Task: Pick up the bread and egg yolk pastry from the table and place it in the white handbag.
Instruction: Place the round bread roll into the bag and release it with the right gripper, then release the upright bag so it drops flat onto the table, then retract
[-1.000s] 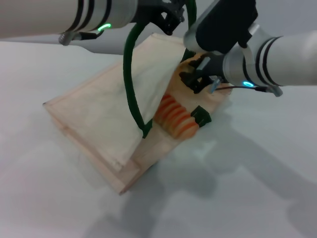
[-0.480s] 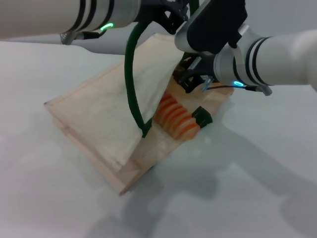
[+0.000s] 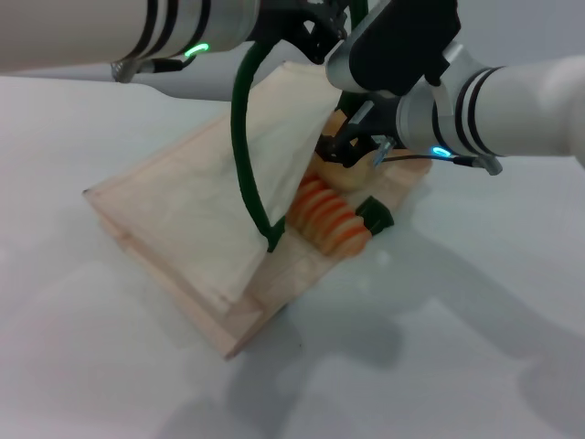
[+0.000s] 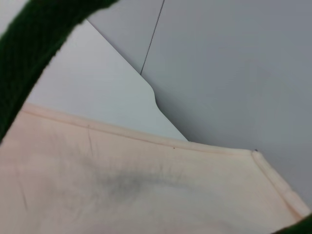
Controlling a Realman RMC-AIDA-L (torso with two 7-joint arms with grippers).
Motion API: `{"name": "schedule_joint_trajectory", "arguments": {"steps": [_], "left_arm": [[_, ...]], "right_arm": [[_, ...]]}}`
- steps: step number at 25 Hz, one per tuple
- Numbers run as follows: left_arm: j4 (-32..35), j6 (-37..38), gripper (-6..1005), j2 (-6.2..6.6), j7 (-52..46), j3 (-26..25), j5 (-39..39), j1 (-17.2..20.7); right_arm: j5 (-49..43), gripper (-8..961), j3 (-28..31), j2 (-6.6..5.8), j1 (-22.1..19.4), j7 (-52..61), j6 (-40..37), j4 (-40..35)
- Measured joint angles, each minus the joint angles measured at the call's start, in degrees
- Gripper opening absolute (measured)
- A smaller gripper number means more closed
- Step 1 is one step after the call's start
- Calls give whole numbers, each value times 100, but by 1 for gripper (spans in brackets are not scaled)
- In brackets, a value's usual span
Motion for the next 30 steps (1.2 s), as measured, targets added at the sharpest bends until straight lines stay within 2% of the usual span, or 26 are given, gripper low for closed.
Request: {"name": "schedule_joint_trajectory", "arguments": {"steps": [8, 13, 17, 30], "left_arm": [[-3, -8, 148, 1, -3, -22, 4, 24], [-3, -18, 149, 4, -3, -88, 36, 89], [-29, -3, 149, 2, 11, -224, 42, 182], [-319, 350, 151, 10, 27, -372, 58, 357]], "right_arm": [[-20, 689, 97, -3, 4, 9, -51, 45], [-69, 800, 215, -10, -3, 2, -425, 150], [-306, 888, 362, -15, -170, -3, -783, 119], [-1068, 877, 1192, 0, -988, 29, -1152, -433]]}}
